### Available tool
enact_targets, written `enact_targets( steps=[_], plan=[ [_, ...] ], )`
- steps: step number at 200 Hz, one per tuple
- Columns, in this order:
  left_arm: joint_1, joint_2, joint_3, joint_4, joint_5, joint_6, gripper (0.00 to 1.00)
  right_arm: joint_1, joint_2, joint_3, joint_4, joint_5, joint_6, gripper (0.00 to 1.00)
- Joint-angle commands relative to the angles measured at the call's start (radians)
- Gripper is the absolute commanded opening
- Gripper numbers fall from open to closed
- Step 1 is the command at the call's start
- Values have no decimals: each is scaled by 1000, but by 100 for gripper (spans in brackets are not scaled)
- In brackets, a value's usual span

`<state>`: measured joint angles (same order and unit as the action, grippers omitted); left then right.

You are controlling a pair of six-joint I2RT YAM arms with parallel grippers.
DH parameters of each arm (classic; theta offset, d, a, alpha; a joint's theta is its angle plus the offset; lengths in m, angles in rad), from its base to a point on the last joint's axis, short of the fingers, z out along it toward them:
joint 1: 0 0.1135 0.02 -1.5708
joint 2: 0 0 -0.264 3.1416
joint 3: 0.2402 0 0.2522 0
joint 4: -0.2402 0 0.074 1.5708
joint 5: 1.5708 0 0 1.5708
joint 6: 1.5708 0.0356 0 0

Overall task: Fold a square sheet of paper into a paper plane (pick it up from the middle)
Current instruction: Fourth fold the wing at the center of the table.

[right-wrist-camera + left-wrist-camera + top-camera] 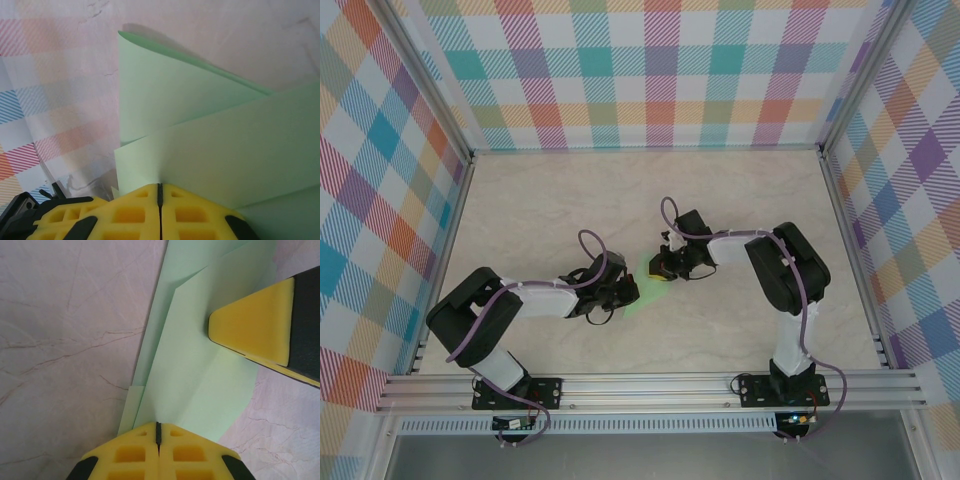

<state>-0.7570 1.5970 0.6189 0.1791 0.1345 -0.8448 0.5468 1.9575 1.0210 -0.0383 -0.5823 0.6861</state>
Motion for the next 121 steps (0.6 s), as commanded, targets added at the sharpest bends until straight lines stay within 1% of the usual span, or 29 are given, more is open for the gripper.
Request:
enact_targets(
  steps=[1,28,53,70,89,121],
  plan=[
    [-7,0,-15,-173,36,17,0,1,39,-19,-76,92,-27,5],
    [-8,-99,17,-223,26,16,3,1,41,-21,-82,91,-27,5],
    [-6,-145,64,-228,39,-7,4,1,40,-16,-91,95,-25,5],
    [-5,-139,74,-174,53,-65,4,1,43,-12,-97,100,-25,5],
    [-4,-109,54,-43,83,-134,5,1,44,-14,-100,105,-24,6],
    [-7,-31,45,41,75,-197,6,1,49,-15,-104,105,-24,6]
  ],
)
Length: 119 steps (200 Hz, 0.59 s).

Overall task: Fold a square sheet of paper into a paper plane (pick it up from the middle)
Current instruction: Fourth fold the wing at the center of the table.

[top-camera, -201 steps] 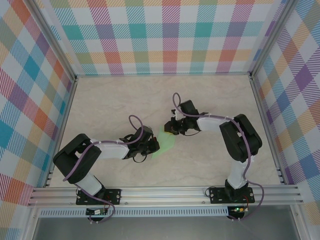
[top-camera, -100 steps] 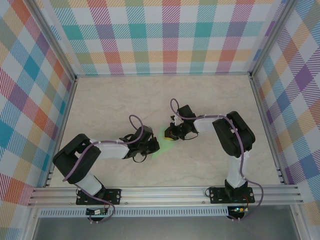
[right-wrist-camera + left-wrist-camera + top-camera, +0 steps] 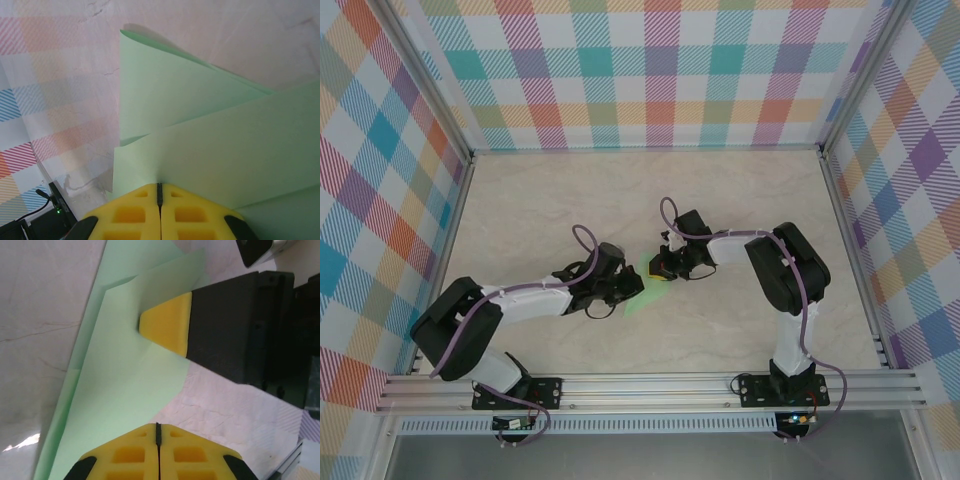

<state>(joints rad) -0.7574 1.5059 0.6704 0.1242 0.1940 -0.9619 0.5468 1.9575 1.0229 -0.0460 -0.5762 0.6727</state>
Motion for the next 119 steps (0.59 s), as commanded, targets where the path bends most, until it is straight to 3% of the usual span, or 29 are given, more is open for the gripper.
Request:
enact_targets(
  steps=[1,29,88,119],
  plan=[
    [-6,62,-8,101,17,-81,6,1,50,-17,-97,99,-10,6],
    [-7,126,-50,210,22,-130,7,0,50,-20,-98,101,-12,6],
    [-8,107,-136,70,-50,-122,7,1,49,-18,-121,114,-18,6],
    [-14,50,-187,51,-24,-97,8,1,49,-14,-130,123,-19,6]
  ],
)
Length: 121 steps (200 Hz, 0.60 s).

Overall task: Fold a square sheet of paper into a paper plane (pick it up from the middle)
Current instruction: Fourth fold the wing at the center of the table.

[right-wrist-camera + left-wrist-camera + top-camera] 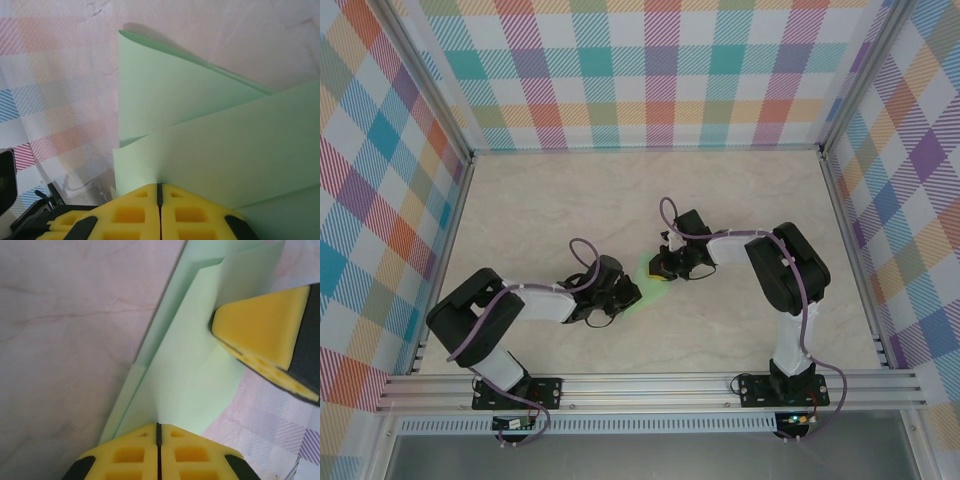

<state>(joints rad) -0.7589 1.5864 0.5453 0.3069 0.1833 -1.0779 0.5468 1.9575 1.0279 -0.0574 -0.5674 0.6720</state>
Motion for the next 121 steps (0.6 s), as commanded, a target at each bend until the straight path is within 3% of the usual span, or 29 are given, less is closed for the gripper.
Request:
enact_targets(
  steps=[1,33,121],
  plan=[
    [-12,-32,-62,-133,-12,20,8,1,49,-19,-119,114,-19,6],
    [-18,-60,-60,-183,40,76,8,1,49,-11,-135,122,-22,7],
    [-19,-200,23,-251,-27,97,10,1,61,-7,-148,135,-30,7]
  ],
)
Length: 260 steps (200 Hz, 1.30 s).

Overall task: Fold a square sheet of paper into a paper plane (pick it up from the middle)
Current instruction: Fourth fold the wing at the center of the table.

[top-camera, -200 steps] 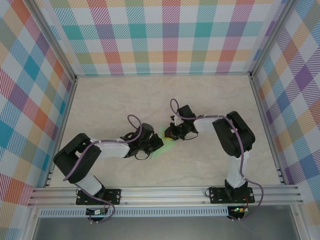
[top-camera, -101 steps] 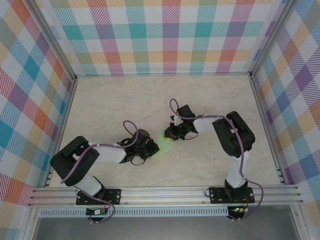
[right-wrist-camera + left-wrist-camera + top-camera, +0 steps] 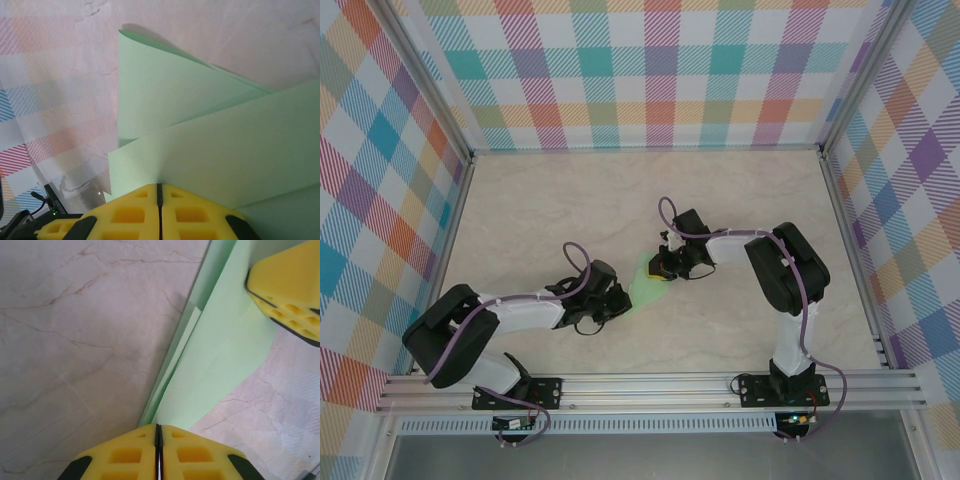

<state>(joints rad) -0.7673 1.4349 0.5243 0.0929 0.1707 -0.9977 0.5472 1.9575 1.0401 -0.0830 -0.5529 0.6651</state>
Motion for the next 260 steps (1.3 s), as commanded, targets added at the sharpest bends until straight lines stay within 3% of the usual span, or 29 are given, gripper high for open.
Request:
enact_targets(
  steps=[1,66,137,232,260],
  plan=[
    [-11,-50,44,-34,-15,17,10,0,61,-19,-123,120,-24,7],
    [-12,-10,23,47,76,-4,13,0,66,-18,-123,123,-23,7],
    [-13,68,-10,-7,47,-7,13,0,69,-23,-121,124,-22,7],
    [-16,-40,-41,-186,93,72,14,0,70,-22,-138,137,-34,7],
    [-17,-89,-28,-229,60,79,13,0,69,-13,-146,133,-61,7]
  ],
)
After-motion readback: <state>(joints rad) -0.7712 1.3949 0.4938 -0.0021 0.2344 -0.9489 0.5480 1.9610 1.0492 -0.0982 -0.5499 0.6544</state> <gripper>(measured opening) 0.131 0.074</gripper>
